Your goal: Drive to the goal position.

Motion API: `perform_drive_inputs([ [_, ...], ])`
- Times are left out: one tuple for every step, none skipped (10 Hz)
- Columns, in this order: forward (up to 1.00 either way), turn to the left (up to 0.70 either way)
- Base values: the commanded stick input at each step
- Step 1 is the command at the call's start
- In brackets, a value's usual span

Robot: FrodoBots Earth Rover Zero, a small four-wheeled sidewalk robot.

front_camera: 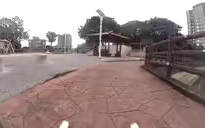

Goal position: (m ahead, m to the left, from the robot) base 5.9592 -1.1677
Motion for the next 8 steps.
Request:
perform_drive_inputs([
  [0.7,-0.35],
  [0.7,-0.35],
  [0.7,-0.35],
  [0.7,-0.33],
  [0.7,-0.3],
  [0.7,0.0],
  [0.7,0.0],
  [0.7,0.0],
])
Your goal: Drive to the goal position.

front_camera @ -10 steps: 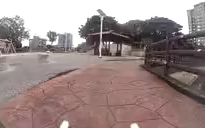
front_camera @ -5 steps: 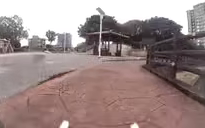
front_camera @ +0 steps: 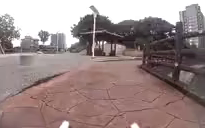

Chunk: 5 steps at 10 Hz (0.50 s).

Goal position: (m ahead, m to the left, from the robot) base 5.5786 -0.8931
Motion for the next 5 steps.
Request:
perform_drive_inputs([
  [0.7,-0.01],
  [0.7,-0.03],
  [0.7,-0.06],
  [0.7,-0.35],
  [0.7,-0.35],
])
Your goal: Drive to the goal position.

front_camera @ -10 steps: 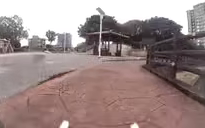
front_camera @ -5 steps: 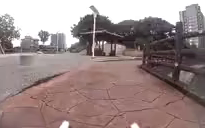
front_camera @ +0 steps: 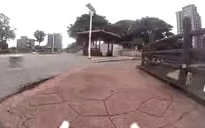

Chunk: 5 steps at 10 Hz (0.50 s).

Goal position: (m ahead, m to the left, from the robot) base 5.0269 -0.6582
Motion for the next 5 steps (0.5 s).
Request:
perform_drive_inputs([
  [0.7,-0.32],
  [0.7,0.0],
  [0.7,0.0],
  [0.7,0.0],
  [0.7,0.0],
])
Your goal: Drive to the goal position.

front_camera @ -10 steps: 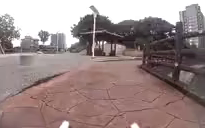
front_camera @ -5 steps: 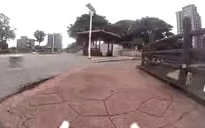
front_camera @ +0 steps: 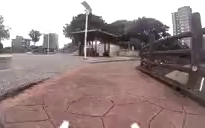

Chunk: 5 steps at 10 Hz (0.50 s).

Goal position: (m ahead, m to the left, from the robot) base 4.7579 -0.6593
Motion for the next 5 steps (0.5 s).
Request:
perform_drive_inputs([
  [0.7,0.0],
  [0.7,0.0],
  [0.7,0.0],
  [0.7,0.0],
  [0.7,0.0],
])
